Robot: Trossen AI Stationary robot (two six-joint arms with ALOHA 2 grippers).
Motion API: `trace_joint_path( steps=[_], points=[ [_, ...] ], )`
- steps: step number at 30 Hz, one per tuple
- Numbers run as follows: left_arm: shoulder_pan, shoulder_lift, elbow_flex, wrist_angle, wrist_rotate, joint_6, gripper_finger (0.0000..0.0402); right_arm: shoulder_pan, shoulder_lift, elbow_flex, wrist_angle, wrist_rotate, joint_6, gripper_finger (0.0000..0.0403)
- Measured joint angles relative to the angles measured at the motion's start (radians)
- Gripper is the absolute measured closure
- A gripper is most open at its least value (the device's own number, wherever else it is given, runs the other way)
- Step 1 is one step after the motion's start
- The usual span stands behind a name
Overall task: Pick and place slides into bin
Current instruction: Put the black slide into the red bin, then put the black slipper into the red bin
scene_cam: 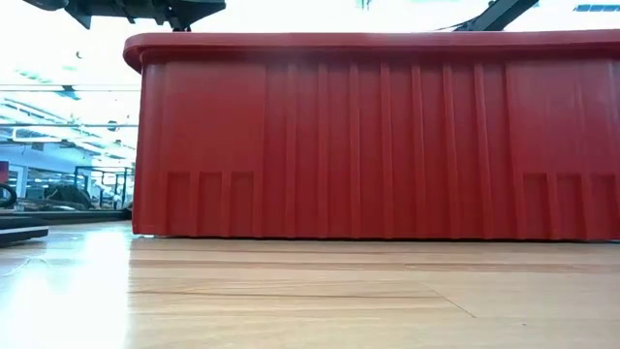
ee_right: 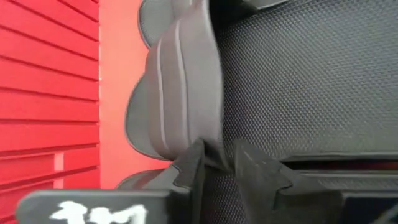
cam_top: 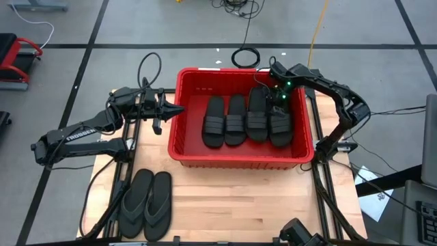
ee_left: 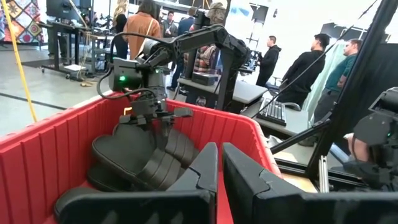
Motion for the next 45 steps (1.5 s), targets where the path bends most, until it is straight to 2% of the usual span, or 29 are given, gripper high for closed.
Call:
trace_joint_path(
  steps=[4, 10, 15, 18, 21, 23, 25, 28, 34, 37, 39, 42, 45],
  points=[
    [0.000, 0.000, 0.000, 0.000, 0.000, 0.018, 0.0380, 0.000, -0.036, -0.001, 0.016, 0.016, 0.008, 0.0306],
    [0.000, 0.000, 0.000, -0.001, 0.000, 0.022, 0.0380, -0.001, -0.095, -0.001, 0.053, 0.120, 0.032, 0.0284],
    [0.000, 0.000, 0.000, -0.007, -0.001, 0.005, 0.0380, -0.001, -0.148, -0.001, 0.081, 0.122, 0.073, 0.0285],
    [0.000, 0.000, 0.000, -0.007, -0.002, 0.043, 0.0381, 0.002, -0.204, -0.001, 0.154, 0.086, 0.156, 0.0302],
    [0.000, 0.000, 0.000, -0.007, -0.027, 0.067, 0.0393, 0.010, -0.291, -0.002, 0.306, -0.082, 0.294, 0.0335],
    [0.000, 0.000, 0.000, -0.008, -0.039, 0.094, 0.0399, 0.035, -0.360, -0.001, 0.438, -0.146, 0.382, 0.0365],
    [0.000, 0.000, 0.000, -0.007, -0.056, 0.117, 0.0397, 0.071, -0.431, -0.006, 0.562, -0.138, 0.446, 0.0391],
    [0.000, 0.000, 0.000, -0.003, -0.098, 0.125, 0.0400, 0.124, -0.533, -0.079, 0.810, -0.107, 0.587, 0.0394],
    [0.000, 0.000, 0.000, 0.059, -0.116, 0.132, 0.0401, 0.215, -0.687, -0.401, 1.473, -0.088, 0.944, 0.0401],
    [0.000, 0.000, 0.000, 0.089, -0.103, 0.109, 0.0400, 0.242, -0.728, -0.560, 1.712, -0.042, 1.102, 0.0402],
    [0.000, 0.000, 0.000, 0.105, -0.082, 0.074, 0.0401, 0.262, -0.753, -0.631, 1.769, -0.035, 1.155, 0.0402],
    [0.000, 0.000, 0.000, 0.104, -0.056, 0.047, 0.0401, 0.302, -0.793, -0.686, 1.754, -0.039, 1.191, 0.0402],
    [0.000, 0.000, 0.000, 0.104, -0.055, 0.035, 0.0401, 0.352, -0.847, -0.696, 1.662, 0.054, 1.170, 0.0403]
  ],
)
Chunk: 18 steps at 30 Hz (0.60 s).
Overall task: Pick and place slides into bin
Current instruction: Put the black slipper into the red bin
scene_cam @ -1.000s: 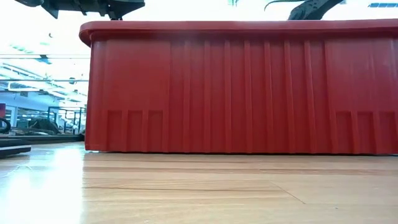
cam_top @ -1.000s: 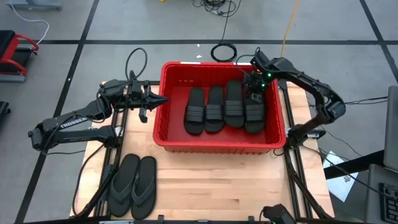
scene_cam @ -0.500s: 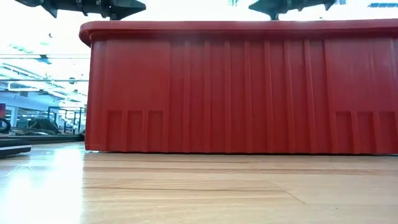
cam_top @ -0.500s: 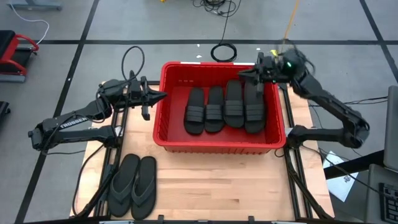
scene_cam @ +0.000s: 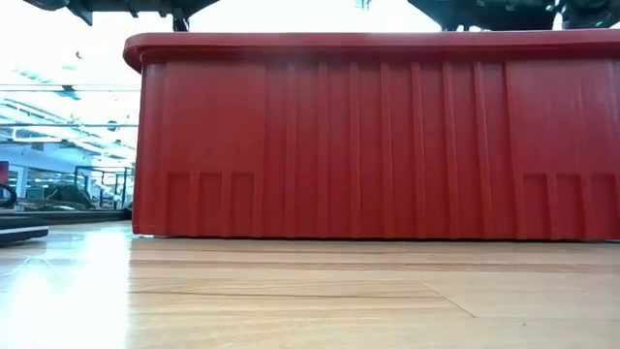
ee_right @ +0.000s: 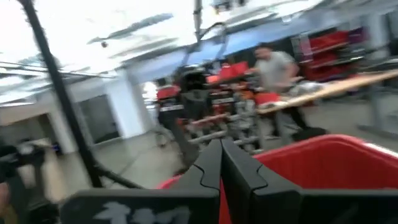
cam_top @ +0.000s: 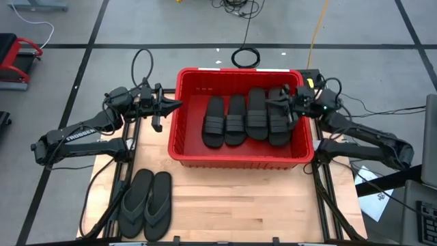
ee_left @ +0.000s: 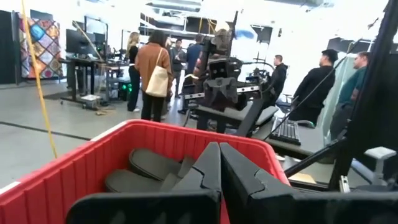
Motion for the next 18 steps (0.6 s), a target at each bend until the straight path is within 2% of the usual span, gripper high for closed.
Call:
trace_joint_path(
  steps=[7, 11, 13, 18],
  points=[
    [0.000, -0.010, 0.000, -0.010, -0.108, 0.038, 0.0401, 0.158, -0.141, 0.069, -0.397, 0.354, -0.180, 0.0403],
    [0.008, -0.028, -0.036, -0.015, -0.180, 0.071, 0.0401, 0.277, -0.179, 0.081, -0.547, 0.547, -0.231, 0.0403],
    [0.018, -0.036, -0.066, 0.006, -0.179, 0.059, 0.0402, 0.323, -0.187, 0.066, -0.563, 0.585, -0.241, 0.0403],
    [0.022, -0.058, -0.133, 0.067, -0.129, -0.002, 0.0402, 0.410, -0.217, 0.021, -0.529, 0.605, -0.181, 0.0403]
  ],
)
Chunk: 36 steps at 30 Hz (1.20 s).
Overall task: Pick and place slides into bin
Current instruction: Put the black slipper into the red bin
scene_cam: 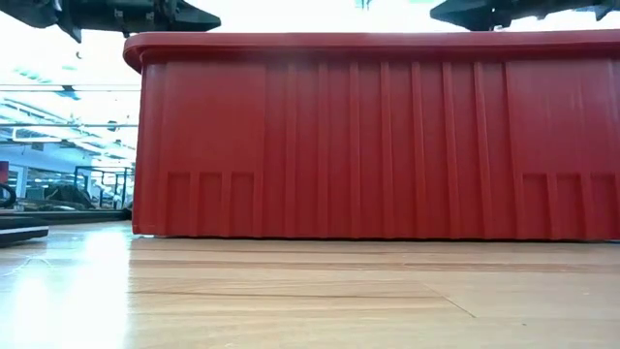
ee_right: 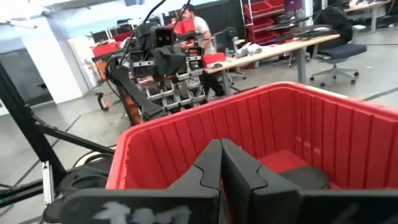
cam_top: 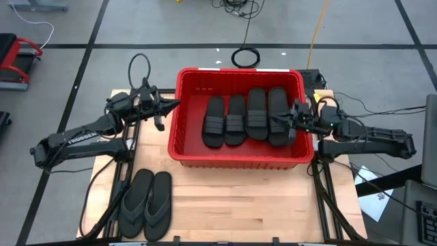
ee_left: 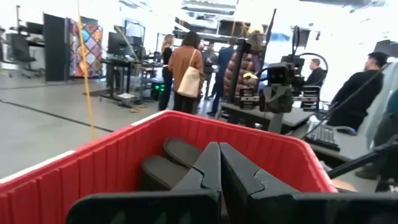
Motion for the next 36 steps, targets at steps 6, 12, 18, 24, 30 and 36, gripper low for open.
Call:
trace_joint_path(
  steps=[6, 12, 18, 24, 30, 36],
  points=[
    [0.000, -0.078, -0.052, 0.009, 0.055, -0.014, 0.0401, 0.125, -0.033, -0.020, 0.012, 0.151, 0.006, 0.0403],
    [0.001, -0.204, -0.091, -0.128, 0.183, -0.060, 0.0401, 0.244, -0.044, -0.064, 0.020, 0.324, 0.021, 0.0403],
    [-0.003, -0.254, -0.076, -0.375, 0.456, -0.140, 0.0399, 0.264, -0.050, -0.067, 0.055, 0.349, 0.024, 0.0403],
    [-0.060, -0.257, -0.076, -0.409, 0.474, -0.204, 0.0401, 0.264, -0.072, -0.067, 0.077, 0.342, -0.007, 0.0403],
    [-0.145, -0.257, -0.075, -0.396, 0.253, -0.217, 0.0401, 0.264, -0.085, -0.067, 0.076, 0.215, -0.096, 0.0403],
    [-0.210, -0.257, -0.074, -0.348, 0.021, -0.172, 0.0401, 0.264, -0.084, -0.067, 0.072, 0.091, -0.132, 0.0403]
  ],
)
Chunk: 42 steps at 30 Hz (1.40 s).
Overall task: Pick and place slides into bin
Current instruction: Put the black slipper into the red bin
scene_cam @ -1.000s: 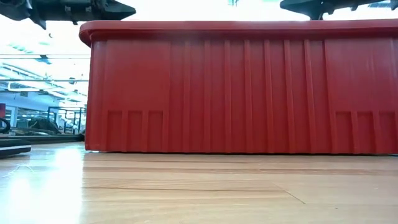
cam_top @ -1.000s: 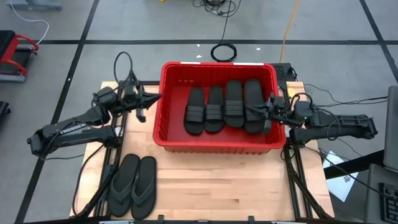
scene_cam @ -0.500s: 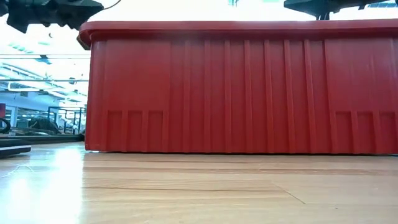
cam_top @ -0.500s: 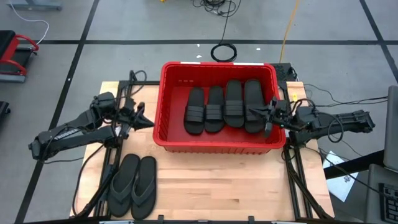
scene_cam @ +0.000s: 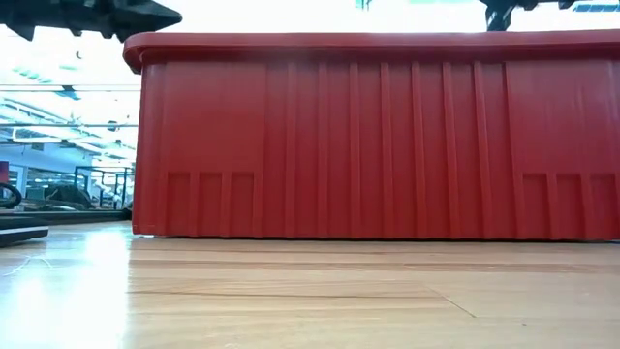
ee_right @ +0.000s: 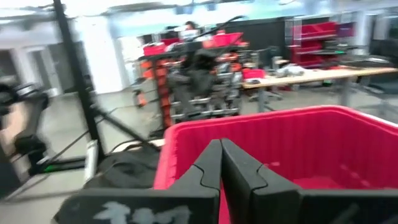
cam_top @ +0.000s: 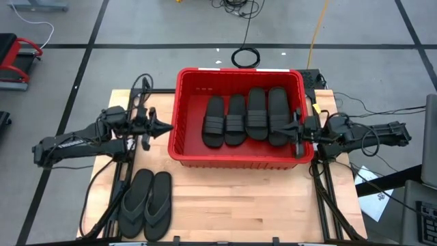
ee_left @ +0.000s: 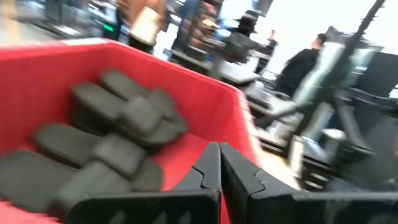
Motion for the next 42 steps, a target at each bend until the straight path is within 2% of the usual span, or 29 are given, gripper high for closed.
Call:
trace_joint_path(
  steps=[4, 12, 16, 20, 26, 36, 40, 42],
  points=[
    [-0.004, 0.001, 0.000, 0.045, -0.134, 0.006, 0.0401, 0.000, 0.000, 0.000, -0.005, -0.101, -0.030, 0.0403],
    [-0.004, 0.001, 0.000, 0.119, -0.276, -0.011, 0.0401, 0.000, 0.023, 0.000, 0.004, -0.176, -0.095, 0.0403],
    [-0.004, 0.008, 0.000, 0.119, -0.330, -0.032, 0.0401, 0.000, 0.091, 0.013, 0.005, -0.216, -0.101, 0.0403],
    [-0.004, 0.022, 0.000, 0.116, -0.326, -0.106, 0.0400, -0.006, 0.224, 0.086, 0.004, -0.213, -0.080, 0.0403],
    [-0.004, 0.027, 0.000, 0.071, -0.260, -0.092, 0.0399, -0.011, 0.507, 0.333, -0.003, -0.223, -0.142, 0.0403],
    [-0.003, 0.026, 0.000, -0.048, -0.238, -0.085, 0.0401, -0.003, 1.033, 0.886, -0.127, -0.404, -0.250, 0.0374],
    [-0.003, 0.025, 0.000, -0.072, -0.227, -0.093, 0.0399, 0.004, 1.204, 1.067, -0.119, -0.477, -0.255, 0.0354],
    [-0.002, 0.025, 0.000, -0.076, -0.216, -0.092, 0.0400, 0.013, 1.273, 1.137, -0.121, -0.479, -0.266, 0.0344]
  ],
)
